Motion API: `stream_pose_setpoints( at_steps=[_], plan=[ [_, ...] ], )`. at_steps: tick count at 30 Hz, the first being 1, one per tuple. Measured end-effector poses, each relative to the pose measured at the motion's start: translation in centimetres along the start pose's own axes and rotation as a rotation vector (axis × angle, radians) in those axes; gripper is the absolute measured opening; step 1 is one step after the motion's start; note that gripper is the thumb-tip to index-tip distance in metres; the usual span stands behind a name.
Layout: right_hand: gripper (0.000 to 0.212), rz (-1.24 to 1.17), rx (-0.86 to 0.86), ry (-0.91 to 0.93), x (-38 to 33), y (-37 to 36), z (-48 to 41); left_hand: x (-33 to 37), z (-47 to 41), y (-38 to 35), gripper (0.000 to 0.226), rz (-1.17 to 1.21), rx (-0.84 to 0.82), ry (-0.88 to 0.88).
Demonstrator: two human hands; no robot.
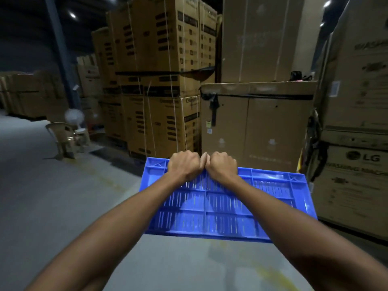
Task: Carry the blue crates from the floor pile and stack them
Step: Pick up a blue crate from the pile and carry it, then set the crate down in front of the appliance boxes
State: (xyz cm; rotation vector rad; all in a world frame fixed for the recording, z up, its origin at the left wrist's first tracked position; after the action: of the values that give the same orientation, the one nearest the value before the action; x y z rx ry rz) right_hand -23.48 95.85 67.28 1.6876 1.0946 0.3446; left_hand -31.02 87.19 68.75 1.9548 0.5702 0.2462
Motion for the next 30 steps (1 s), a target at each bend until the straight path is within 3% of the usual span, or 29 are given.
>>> stream_pose_setpoints(
  at_steps=[5,9,12,15,19,24,30],
  plan=[
    [0.064,0.039,0.014,-0.016,8.0,-1.4,-7.8,-3.1,-9.8,-3.4,0.062,-0.007,0.043,0.006],
    [0.064,0.010,0.051,-0.060,14.2,-3.6,-13.4,-4.2,-17.8,-7.2,0.068,-0.053,0.003,-0.012],
    [0.060,0.009,0.056,-0.090,16.3,-5.0,-18.3,-2.6,-23.6,-10.6,0.082,-0.043,-0.233,-0.121],
    [0.056,0.081,0.049,-0.056,17.6,-6.2,-23.1,-0.2,-27.4,-14.8,0.080,-0.003,-0.527,-0.185],
    [0.057,0.230,0.029,0.063,18.6,-8.2,-28.0,0.0,-31.5,-21.0,0.080,0.194,-0.718,-0.148],
    [0.064,0.345,0.011,0.145,21.9,-10.2,-33.5,0.6,-36.7,-25.8,0.075,0.373,-0.699,-0.200],
    [0.078,0.210,-0.141,0.104,27.7,-13.6,-40.0,1.6,-45.4,-29.6,0.057,0.422,-0.727,-0.340]
  ],
)
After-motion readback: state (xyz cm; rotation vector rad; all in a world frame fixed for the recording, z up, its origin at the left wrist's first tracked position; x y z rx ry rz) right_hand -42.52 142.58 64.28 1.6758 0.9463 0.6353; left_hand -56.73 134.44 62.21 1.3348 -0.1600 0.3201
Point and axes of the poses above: each hand's wrist, its own z-axis away from the middle knuckle, its own y-axis out of the back of the hand, x = y × z, the point moved 6 cm from there along -z, towards the middle knuckle, and after that the axes turned 6 degrees about -x, right-handed, at the moved point
